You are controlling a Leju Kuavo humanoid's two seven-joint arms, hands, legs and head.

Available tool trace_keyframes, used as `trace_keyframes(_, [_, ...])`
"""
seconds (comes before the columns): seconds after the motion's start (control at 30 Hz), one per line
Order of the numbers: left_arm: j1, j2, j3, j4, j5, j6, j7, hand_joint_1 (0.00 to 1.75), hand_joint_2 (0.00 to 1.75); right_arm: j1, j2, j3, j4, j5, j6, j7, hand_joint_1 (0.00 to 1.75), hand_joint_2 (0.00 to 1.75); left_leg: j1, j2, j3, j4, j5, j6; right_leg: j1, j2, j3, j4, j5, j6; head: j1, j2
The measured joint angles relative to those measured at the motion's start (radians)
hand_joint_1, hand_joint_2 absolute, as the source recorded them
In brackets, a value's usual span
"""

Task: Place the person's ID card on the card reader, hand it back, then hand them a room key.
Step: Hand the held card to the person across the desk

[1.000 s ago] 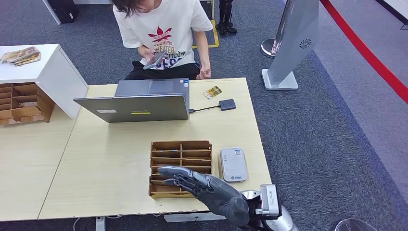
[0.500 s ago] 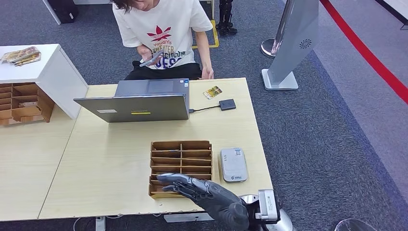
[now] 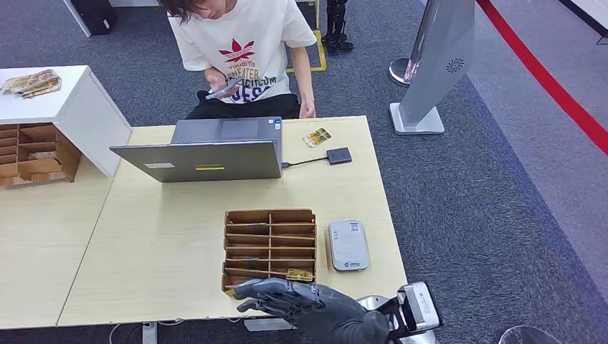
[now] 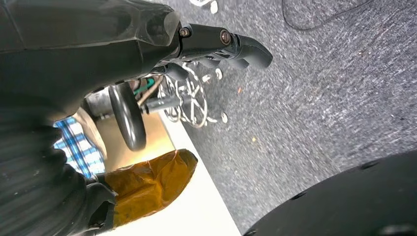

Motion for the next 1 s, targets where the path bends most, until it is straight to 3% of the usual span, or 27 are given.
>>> trace_keyframes(0.13, [-0.002,0.000,-0.010,0.000,-0.006,-0.001,0.001,0.00,1.75,-0.001,0.000,0.001,0.000,-0.007,-0.001,0.019,0.00,0.00,0.000,0.000,0.000,0.000,0.000,0.000,0.000,0.000,0.000,0.000,0.000,0.000,0.000,0.000])
trace_keyframes(0.23, [-0.003,0.000,-0.018,0.000,-0.004,0.006,0.001,0.00,1.75,-0.010,-0.003,0.006,0.010,0.096,-0.082,0.058,0.00,0.00,0.000,0.000,0.000,0.000,0.000,0.000,0.000,0.000,0.000,0.000,0.000,0.000,0.000,0.000])
trace_keyframes(0.33, [-0.003,0.000,-0.026,0.000,0.001,0.015,0.001,0.00,1.75,-0.029,-0.013,0.021,0.036,0.186,-0.137,0.040,0.00,0.00,0.000,0.000,0.000,0.000,0.000,0.000,0.000,0.000,0.000,0.000,0.000,0.000,0.000,0.000])
trace_keyframes(0.43, [-0.003,0.000,-0.028,0.000,0.002,0.016,0.001,0.00,1.75,-0.041,-0.019,0.033,0.049,0.168,-0.120,0.014,0.00,0.00,0.000,0.000,0.000,0.000,0.000,0.000,0.000,0.000,0.000,0.000,0.000,0.000,0.000,0.000])
trace_keyframes(0.53, [-0.001,-0.003,-0.021,0.000,0.060,0.036,-0.006,0.00,1.75,-0.032,-0.017,0.034,0.030,0.064,-0.050,-0.030,0.00,0.00,0.000,0.000,0.000,0.000,0.000,0.000,0.000,0.000,0.000,0.000,0.000,0.000,0.000,0.000])
trace_keyframes(0.63, [0.018,-0.018,0.088,0.000,0.346,0.119,-0.032,0.00,1.75,0.013,-0.015,0.012,-0.026,0.086,-0.105,0.011,0.00,0.00,0.000,0.000,0.000,0.000,-0.001,0.000,0.000,0.000,0.000,0.000,-0.001,0.000,0.000,0.000])
trace_keyframes(0.7, [0.031,-0.030,0.196,0.000,0.511,0.154,-0.048,0.00,1.75,0.035,-0.033,0.006,-0.036,0.226,-0.212,0.047,0.00,0.00,0.000,0.000,0.000,0.000,-0.001,0.000,0.000,0.001,0.000,0.000,-0.001,0.001,0.000,0.000])
trace_keyframes(0.77, [0.039,-0.038,0.269,0.000,0.549,0.167,-0.058,0.00,1.75,0.045,-0.065,0.013,-0.020,0.345,-0.287,0.020,0.00,0.00,0.000,0.000,0.000,0.000,-0.002,0.001,0.000,0.000,0.000,-0.001,-0.001,0.001,0.000,0.000])
trace_keyframes(0.9, [0.048,-0.038,0.343,0.000,0.534,0.150,-0.078,0.00,1.75,0.056,-0.093,0.032,-0.010,0.266,-0.164,-0.142,0.00,0.00,-0.001,0.000,0.000,0.000,-0.002,0.001,-0.001,0.000,0.000,0.000,-0.001,0.002,0.000,0.000])
trace_keyframes(1.0, [0.048,-0.034,0.371,0.000,0.537,0.135,-0.087,0.00,1.75,0.058,-0.093,0.036,-0.018,0.222,-0.131,-0.116,0.00,0.00,0.000,0.000,0.001,0.000,-0.002,0.001,-0.001,0.000,0.000,0.000,-0.001,0.001,0.000,0.000])
